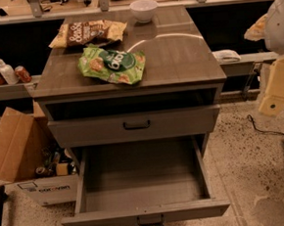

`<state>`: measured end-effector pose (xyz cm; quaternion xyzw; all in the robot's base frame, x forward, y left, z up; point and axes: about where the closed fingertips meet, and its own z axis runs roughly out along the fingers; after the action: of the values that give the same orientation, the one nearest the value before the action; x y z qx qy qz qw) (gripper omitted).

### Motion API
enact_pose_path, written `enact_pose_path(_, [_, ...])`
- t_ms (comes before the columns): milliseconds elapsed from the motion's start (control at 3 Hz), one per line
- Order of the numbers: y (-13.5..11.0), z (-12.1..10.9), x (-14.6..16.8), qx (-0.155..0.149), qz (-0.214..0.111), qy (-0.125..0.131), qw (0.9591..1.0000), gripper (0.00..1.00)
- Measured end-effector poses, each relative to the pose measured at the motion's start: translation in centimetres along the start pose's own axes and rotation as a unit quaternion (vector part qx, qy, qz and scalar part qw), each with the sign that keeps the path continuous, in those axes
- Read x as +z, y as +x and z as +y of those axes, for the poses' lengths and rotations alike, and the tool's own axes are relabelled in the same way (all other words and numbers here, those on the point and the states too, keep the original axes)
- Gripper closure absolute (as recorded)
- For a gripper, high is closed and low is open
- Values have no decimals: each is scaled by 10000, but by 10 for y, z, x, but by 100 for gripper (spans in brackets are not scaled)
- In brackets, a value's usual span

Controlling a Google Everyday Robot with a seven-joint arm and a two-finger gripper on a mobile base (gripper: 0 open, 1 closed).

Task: Place green rice chip bag into middle drawer

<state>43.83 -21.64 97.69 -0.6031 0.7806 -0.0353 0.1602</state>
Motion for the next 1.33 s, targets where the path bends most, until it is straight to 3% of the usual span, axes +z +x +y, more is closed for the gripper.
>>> enact_pose_path(333, [-5,-5,1,33,-69,81,9999,0])
enact_pose_path(667, [-39,-31,26,161,-461,161,9987,0])
enact_pose_path(1000, [-82,-61,53,356,-1056,236,9935,0])
enact_pose_path(1333, [-140,-90,79,624,-1897,344,9792,0])
